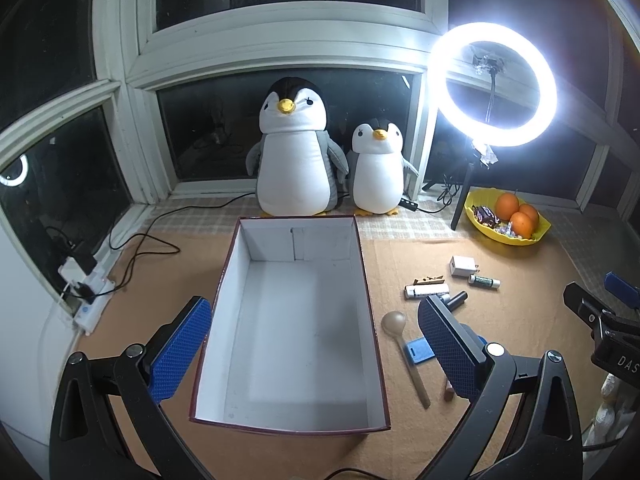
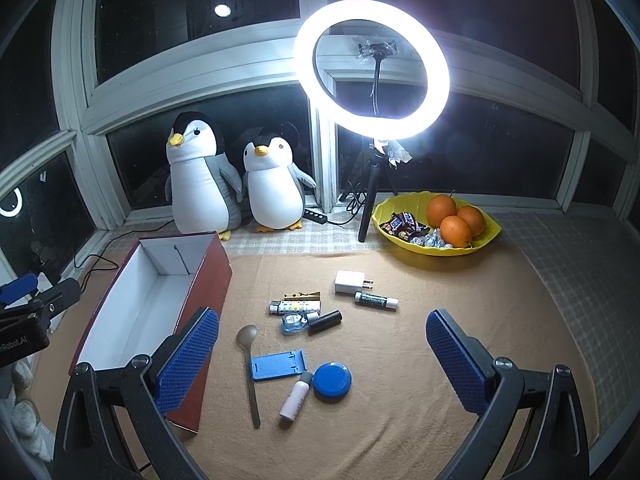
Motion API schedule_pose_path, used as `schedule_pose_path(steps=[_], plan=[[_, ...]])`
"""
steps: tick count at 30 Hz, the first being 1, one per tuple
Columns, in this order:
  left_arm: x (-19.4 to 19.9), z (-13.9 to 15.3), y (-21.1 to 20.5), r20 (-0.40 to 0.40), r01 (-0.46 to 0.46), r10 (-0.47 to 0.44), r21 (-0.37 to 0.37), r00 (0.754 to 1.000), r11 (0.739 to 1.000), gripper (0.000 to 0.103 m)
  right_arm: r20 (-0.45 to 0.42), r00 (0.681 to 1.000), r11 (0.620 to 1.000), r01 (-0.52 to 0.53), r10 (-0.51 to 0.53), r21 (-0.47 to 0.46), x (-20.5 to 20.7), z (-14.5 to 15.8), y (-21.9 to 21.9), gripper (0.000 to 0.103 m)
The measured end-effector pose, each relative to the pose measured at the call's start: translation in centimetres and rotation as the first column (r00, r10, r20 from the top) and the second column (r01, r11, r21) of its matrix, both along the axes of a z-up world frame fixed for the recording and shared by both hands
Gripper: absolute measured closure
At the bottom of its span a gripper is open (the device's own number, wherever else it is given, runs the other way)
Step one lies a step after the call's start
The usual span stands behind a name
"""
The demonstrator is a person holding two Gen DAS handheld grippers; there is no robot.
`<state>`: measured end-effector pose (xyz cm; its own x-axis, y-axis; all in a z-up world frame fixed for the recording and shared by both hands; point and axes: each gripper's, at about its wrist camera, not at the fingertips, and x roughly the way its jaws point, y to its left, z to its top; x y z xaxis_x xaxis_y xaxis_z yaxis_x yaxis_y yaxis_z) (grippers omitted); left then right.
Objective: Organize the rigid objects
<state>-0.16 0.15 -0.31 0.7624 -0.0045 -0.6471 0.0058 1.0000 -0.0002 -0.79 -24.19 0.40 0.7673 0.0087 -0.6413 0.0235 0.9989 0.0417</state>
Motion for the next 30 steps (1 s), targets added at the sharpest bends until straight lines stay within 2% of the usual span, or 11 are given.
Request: schedule_pose_path(steps=[30], plan=[[0.5,-1.0,0.7,-0.030,-0.026,0.026,0.005,0.999,1.000,0.001,-0.024,1.000,1.000,-0.017,0.017,0.019,1.2,-1.1,0.1,0.000]])
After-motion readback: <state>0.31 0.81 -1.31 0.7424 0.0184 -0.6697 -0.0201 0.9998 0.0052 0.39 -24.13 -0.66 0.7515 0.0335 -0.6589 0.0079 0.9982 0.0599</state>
